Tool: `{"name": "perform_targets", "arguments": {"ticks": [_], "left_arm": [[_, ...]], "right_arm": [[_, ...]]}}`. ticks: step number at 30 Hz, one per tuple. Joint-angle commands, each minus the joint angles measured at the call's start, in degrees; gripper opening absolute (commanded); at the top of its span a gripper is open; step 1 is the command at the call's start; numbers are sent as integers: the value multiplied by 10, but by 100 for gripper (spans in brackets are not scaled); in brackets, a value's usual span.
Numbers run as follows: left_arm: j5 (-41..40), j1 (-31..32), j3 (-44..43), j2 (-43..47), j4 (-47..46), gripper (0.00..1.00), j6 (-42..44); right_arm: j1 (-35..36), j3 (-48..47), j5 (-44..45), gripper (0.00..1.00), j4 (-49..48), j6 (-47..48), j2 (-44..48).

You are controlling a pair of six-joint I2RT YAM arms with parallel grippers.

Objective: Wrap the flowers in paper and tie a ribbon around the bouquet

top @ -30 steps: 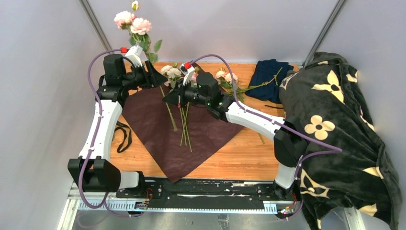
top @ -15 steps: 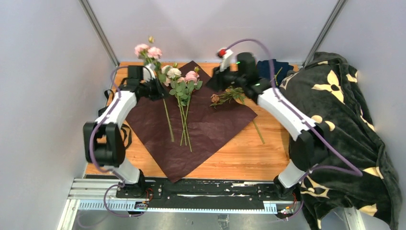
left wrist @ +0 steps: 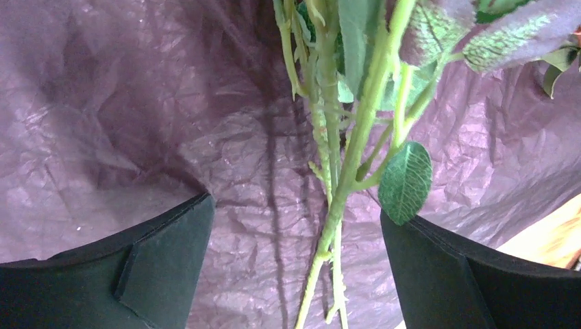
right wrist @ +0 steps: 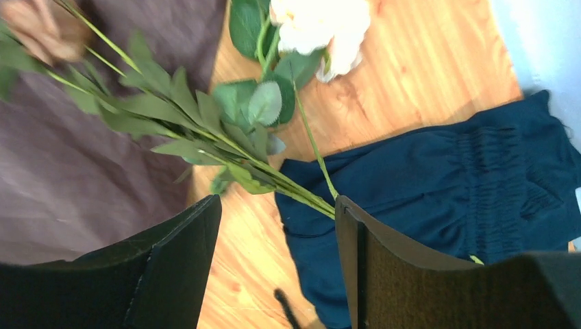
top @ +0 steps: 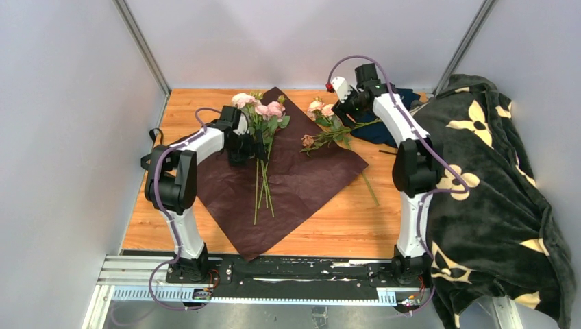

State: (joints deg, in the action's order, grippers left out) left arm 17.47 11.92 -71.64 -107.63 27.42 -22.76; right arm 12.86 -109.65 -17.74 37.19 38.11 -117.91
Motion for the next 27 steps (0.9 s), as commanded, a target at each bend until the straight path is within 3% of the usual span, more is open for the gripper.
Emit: {"name": "perform_targets", "arguments": {"ticks": [1, 6, 12, 14, 16, 18, 22, 27], "left_arm": [[-10, -1, -17, 49, 55, 100, 6], [16, -2, -105, 77, 203, 100, 113], [28, -34, -44, 153, 240, 100, 204], [22, -42, -26, 176, 239, 100, 222], [6, -48, -21, 196, 240, 100, 234], [-8, -52, -25, 210, 240, 100, 246], [-16, -54, -36, 223, 239, 100, 257], [-35, -54, -39, 229, 240, 100, 268]], "right_arm": [[-5, -80, 66, 67, 126, 125, -78], [-6, -147, 102, 67, 151, 195, -143], [-5, -183, 145, 63, 161, 246, -209], [-4, -199, 154, 51, 159, 251, -233], [-1, -205, 161, 15, 149, 253, -235], [3, -200, 173, 0, 131, 254, -217], [10, -161, 226, 0, 68, 264, -137], [17, -66, 305, 0, -49, 240, 28]]}}
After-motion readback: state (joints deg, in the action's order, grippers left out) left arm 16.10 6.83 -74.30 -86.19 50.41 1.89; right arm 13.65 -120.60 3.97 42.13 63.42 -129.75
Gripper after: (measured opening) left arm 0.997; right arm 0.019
